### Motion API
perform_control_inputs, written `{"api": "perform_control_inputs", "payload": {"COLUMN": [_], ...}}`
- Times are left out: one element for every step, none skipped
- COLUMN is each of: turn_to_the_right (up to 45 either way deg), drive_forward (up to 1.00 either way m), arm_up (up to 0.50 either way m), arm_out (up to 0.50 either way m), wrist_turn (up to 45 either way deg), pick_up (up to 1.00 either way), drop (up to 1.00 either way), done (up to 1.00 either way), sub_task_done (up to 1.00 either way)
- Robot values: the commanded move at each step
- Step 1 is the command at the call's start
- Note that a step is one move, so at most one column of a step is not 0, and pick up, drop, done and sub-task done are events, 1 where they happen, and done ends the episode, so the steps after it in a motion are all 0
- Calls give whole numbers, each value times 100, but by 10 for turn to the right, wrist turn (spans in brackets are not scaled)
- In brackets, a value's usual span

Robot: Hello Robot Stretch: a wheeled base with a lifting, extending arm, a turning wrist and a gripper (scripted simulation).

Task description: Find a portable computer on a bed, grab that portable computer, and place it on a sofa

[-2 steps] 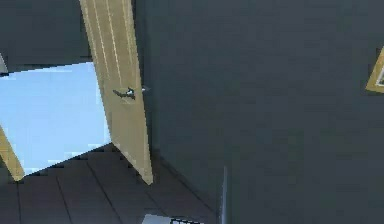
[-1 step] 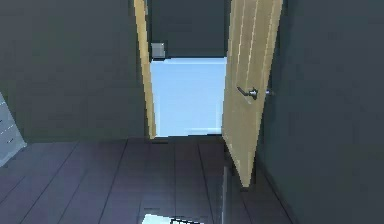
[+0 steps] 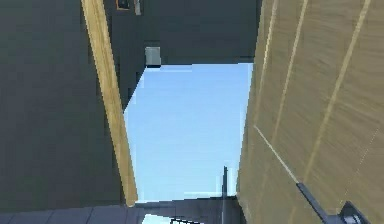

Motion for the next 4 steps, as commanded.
{"api": "perform_control_inputs", "payload": {"turn_to_the_right": [-30, -180, 0, -90], "drive_forward": [0, 0, 20, 0], "arm_up": [0, 0, 0, 0], "arm_out": [0, 0, 0, 0], "wrist_turn": [0, 0, 0, 0], "pick_up": [0, 0, 0, 0], "drop": [0, 0, 0, 0], "done": [0, 0, 0, 0], "sub_task_done": [0, 0, 0, 0]}}
